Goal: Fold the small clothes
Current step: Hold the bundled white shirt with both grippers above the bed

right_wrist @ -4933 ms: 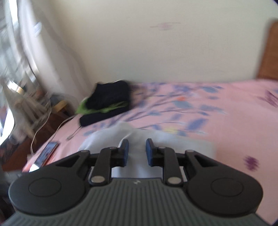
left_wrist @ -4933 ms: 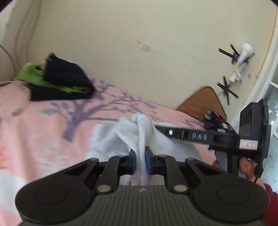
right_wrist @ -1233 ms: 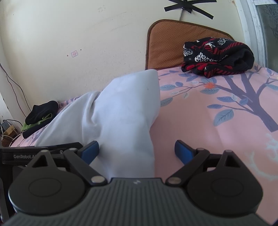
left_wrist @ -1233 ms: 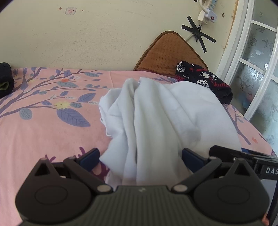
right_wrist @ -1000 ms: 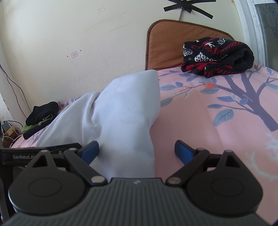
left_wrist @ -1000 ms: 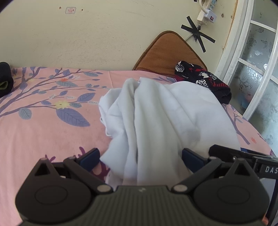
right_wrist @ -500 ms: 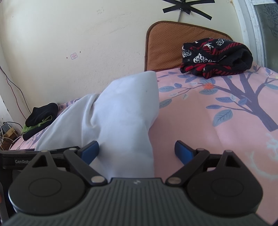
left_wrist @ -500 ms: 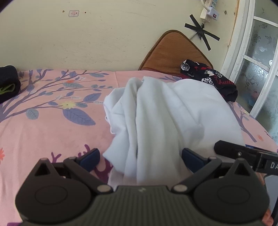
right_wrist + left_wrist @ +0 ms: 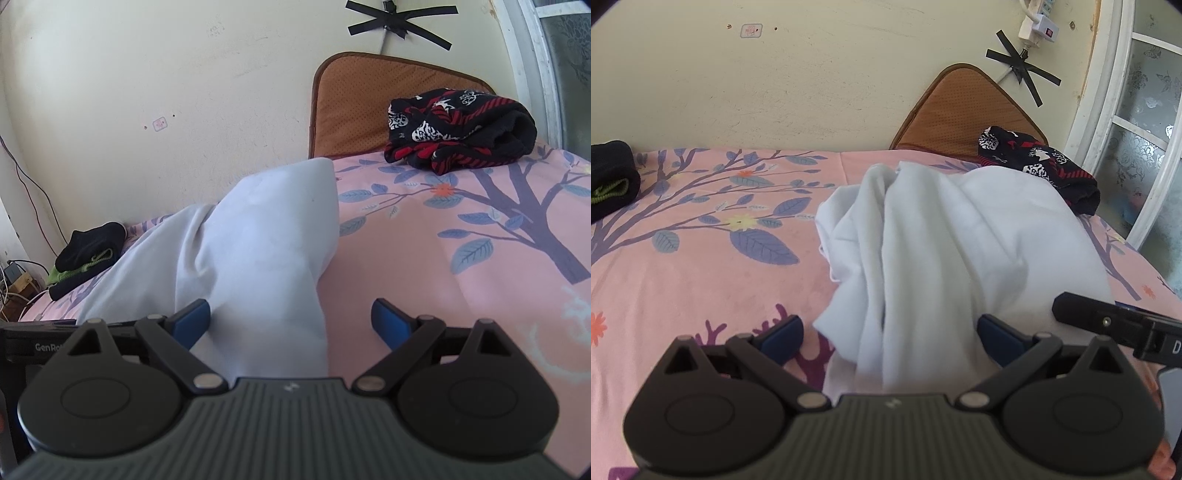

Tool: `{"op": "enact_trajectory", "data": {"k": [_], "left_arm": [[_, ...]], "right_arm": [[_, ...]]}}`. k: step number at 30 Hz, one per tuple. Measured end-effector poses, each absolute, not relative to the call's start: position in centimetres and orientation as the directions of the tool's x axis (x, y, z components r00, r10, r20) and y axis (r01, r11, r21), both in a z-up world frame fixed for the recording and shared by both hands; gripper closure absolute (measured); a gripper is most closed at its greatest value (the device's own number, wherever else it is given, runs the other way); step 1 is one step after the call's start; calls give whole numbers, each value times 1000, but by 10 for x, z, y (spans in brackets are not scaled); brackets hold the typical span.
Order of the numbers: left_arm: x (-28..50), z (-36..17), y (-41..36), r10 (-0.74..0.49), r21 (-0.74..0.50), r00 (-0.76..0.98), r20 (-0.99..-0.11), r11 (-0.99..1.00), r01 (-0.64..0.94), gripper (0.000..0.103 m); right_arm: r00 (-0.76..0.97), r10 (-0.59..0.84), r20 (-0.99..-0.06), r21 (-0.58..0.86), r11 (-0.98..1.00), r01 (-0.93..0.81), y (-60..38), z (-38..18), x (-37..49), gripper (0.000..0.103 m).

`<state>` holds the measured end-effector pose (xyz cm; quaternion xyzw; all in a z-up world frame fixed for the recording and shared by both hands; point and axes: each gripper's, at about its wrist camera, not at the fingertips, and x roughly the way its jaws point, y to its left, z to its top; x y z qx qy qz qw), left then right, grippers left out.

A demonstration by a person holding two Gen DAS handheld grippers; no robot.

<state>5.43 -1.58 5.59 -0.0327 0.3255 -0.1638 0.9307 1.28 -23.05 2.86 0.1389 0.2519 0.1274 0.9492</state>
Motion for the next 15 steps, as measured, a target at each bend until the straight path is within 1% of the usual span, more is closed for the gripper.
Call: {"op": "enact_trajectory", "data": {"k": [15], "left_arm": [[55, 55, -15, -331, -174, 732, -595, 943, 284, 0]], "right_arm": [[845, 311, -436, 325, 929, -174, -231, 29, 12, 7]]}}
